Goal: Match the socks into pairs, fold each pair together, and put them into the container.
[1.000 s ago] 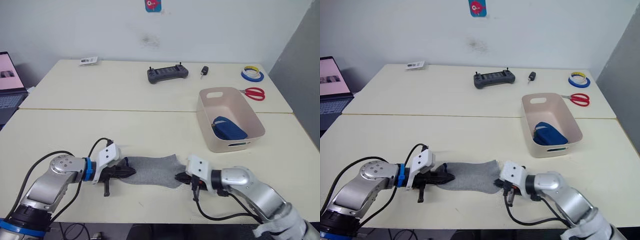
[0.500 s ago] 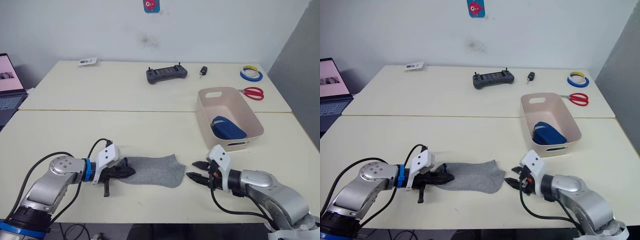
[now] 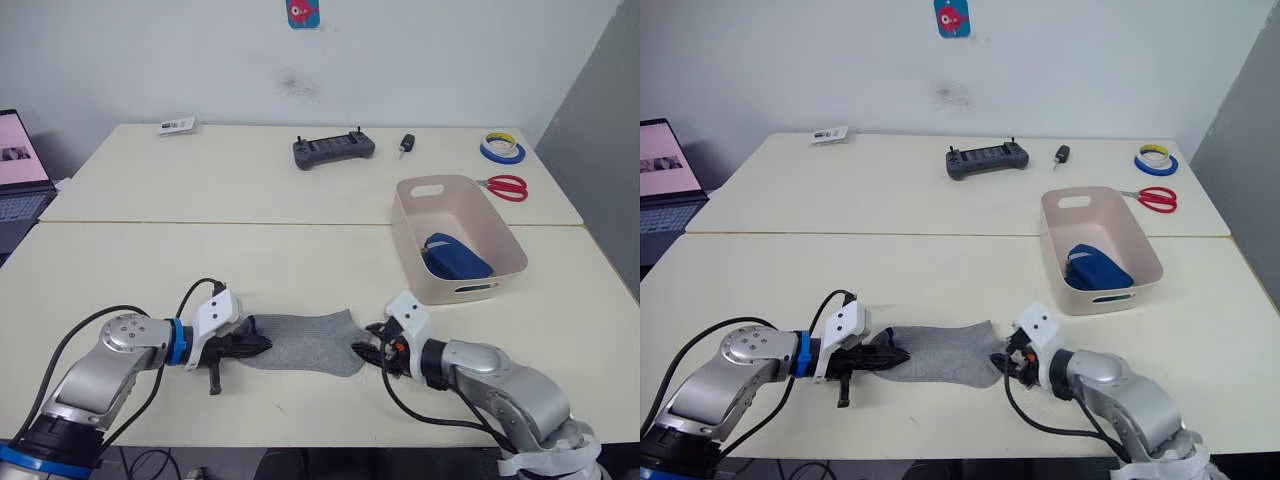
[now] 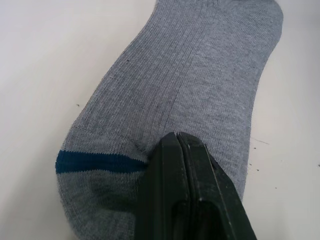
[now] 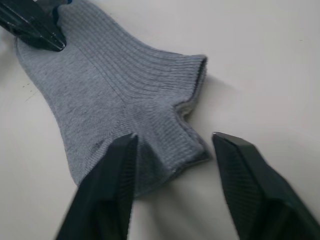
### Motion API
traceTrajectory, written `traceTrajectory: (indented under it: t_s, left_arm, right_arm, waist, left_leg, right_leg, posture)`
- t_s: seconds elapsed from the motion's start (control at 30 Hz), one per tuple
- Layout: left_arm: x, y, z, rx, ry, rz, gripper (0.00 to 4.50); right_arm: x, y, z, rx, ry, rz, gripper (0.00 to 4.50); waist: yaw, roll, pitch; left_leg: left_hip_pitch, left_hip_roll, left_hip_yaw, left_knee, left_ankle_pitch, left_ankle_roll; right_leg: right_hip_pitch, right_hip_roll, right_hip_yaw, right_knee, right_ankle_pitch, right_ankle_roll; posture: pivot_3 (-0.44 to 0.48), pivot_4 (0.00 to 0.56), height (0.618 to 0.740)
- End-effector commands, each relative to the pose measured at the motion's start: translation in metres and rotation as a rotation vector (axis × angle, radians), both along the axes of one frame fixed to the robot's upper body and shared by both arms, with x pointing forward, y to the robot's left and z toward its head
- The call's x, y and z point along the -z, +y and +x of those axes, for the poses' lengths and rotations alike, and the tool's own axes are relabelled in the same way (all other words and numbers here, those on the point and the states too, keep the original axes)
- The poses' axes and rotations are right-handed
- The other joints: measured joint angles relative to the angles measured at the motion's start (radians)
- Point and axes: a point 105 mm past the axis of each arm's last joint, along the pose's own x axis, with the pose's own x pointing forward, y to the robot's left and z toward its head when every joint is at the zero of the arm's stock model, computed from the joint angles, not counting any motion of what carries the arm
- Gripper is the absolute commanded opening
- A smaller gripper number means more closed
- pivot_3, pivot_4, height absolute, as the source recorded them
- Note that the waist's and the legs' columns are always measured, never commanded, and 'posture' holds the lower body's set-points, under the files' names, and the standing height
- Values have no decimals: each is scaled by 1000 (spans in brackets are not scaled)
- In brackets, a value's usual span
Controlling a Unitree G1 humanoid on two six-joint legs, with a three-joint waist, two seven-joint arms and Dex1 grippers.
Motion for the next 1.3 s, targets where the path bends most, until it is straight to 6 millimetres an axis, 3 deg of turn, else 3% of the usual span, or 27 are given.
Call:
traceTrajectory:
  t_s: [0.03,0.13,0.33,0.47,0.63,0.77,1.03,1.3]
  left_arm:
    - [11,0,-6,-24,53,10,0]
    - [2,-1,-4,-28,37,-12,0]
    - [-31,-22,1,27,1,-108,0]
    - [-40,-42,6,82,-31,-125,0]
    - [-28,-68,13,132,-46,-115,0]
    - [-11,-75,21,126,-43,-77,0]
    - [10,-76,24,118,-29,-43,0]
    - [12,-69,18,109,-5,-41,0]
  right_arm:
    - [-3,6,-4,-35,-15,10,976]
    - [-7,4,-2,-32,-30,17,17]
    - [-21,-16,7,-14,-74,4,17]
    - [-31,-31,11,-34,-91,-18,17]
    - [-40,-45,12,-92,-98,-65,17]
    - [-43,-43,9,-130,-93,-73,17]
    - [-51,-30,8,-161,-98,-41,17]
    - [-63,3,5,-199,13,90,17]
  waist:
    - [0,0,0]
    - [0,0,0]
    - [1,-1,1]
    - [2,-1,1]
    - [1,-1,1]
    - [0,-2,2]
    - [2,-2,2]
    - [0,-2,1]
  left_leg:
    - [0,0,0,0,0,0]
    - [0,0,0,0,0,0]
    - [-2,0,0,0,0,0]
    - [-3,0,0,1,0,0]
    - [-3,-1,0,0,0,0]
    - [-3,0,0,1,0,0]
    - [-3,-1,0,1,0,0]
    - [-2,0,-1,1,0,0]
  right_leg:
    - [0,0,0,0,0,0]
    - [0,0,0,0,0,0]
    - [-2,0,-1,0,0,0]
    - [-1,0,-1,0,0,0]
    - [-1,1,0,-1,0,0]
    - [-1,3,0,-1,0,0]
    - [-1,3,0,0,0,0]
    - [-1,2,0,0,0,0]
  posture:
    - [0,150,740]
    - [0,150,740]
    - [0,150,740]
    - [0,150,740]
    - [0,150,740]
    - [0,150,740]
    - [0,150,740]
    - [0,150,740]
